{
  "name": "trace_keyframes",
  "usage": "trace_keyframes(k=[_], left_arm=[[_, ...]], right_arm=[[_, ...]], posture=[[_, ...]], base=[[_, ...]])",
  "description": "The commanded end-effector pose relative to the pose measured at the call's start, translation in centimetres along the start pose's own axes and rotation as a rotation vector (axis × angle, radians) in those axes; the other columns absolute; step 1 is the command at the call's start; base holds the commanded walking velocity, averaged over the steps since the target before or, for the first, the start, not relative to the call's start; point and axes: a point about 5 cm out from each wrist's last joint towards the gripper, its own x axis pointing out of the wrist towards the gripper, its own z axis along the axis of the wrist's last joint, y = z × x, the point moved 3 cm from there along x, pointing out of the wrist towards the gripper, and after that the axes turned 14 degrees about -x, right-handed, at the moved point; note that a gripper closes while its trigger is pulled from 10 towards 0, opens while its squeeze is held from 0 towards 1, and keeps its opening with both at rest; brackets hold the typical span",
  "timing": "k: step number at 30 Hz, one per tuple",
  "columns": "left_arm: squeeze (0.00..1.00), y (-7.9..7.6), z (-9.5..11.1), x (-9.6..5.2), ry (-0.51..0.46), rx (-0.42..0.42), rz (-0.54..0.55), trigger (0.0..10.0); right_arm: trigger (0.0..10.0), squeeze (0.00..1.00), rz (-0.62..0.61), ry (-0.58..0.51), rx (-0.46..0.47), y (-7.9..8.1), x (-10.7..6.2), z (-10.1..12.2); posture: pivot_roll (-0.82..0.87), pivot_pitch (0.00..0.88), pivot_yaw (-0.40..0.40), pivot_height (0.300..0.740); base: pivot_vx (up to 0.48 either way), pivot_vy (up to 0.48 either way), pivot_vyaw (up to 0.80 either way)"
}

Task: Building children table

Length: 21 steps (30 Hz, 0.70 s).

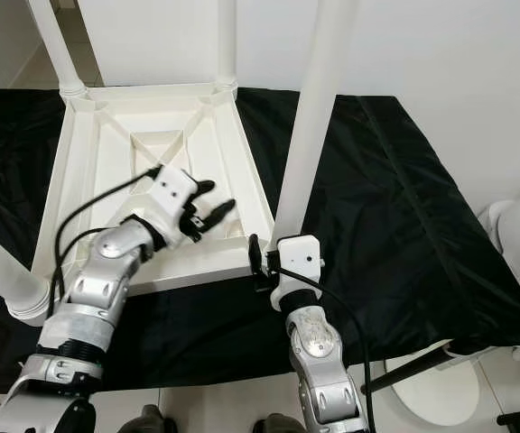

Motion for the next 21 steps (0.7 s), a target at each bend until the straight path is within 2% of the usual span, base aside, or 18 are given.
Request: trace_keyframes(k=[1, 5, 8, 10, 14, 15, 16, 18, 21], left_arm=[[0.00, 2.6, 0.9, -0.4, -0.064, -0.003, 0.299, 10.0], [0.00, 3.3, 0.9, -0.7, -0.067, -0.012, 0.380, 10.0], [0.00, 4.6, 0.4, -1.1, -0.062, -0.020, 0.519, 10.0], [0.00, 5.1, 0.2, -1.3, -0.061, -0.017, 0.571, 10.0], [0.00, 5.2, 0.4, -1.2, -0.071, -0.013, 0.577, 10.0], [0.00, 5.0, 0.8, -0.9, -0.089, -0.012, 0.567, 10.0], [0.00, 5.0, 0.8, -0.9, -0.089, -0.012, 0.567, 10.0], [0.00, 5.1, 1.7, -0.3, -0.130, -0.028, 0.570, 10.0], [0.00, 5.2, 2.1, -0.2, -0.140, -0.032, 0.581, 10.0]], right_arm=[[10.0, 0.00, -0.003, 0.001, 0.004, -0.2, -0.4, -0.1], [10.0, 0.00, -0.018, 0.004, 0.004, -0.6, -0.6, -0.3], [10.0, 0.00, -0.071, -0.019, 0.005, -1.6, -1.4, -0.2], [10.0, 0.00, -0.091, -0.040, 0.002, -2.2, -1.9, 0.0], [10.0, 0.00, -0.085, -0.049, 0.002, -2.3, -2.5, 0.0], [10.0, 0.00, -0.053, -0.049, -0.003, -2.4, -3.3, -0.2], [10.0, 0.00, -0.053, -0.049, -0.003, -2.4, -3.3, -0.2], [10.0, 0.00, 0.001, -0.037, -0.029, -3.0, -4.9, -0.8], [10.0, 0.00, 0.013, -0.031, -0.037, -3.3, -5.4, -0.9]], posture=[[0.00, 0.038, -0.028, 0.740], [0.00, 0.036, -0.026, 0.740], [0.00, 0.033, -0.024, 0.740], [0.00, 0.030, -0.024, 0.740], [-0.01, 0.027, -0.017, 0.740], [-0.01, 0.024, -0.015, 0.740], [-0.01, 0.024, -0.015, 0.740], [-0.02, 0.014, -0.012, 0.740], [-0.02, 0.014, -0.012, 0.740]], base=[[0.000, 0.000, 0.00], [0.000, 0.000, 0.00], [0.000, 0.000, 0.00], [0.000, 0.000, 0.00], [0.000, 0.000, 0.00], [0.000, 0.000, 0.00], [0.000, 0.000, 0.00], [0.000, 0.000, 0.00], [0.000, 0.000, 0.00]])
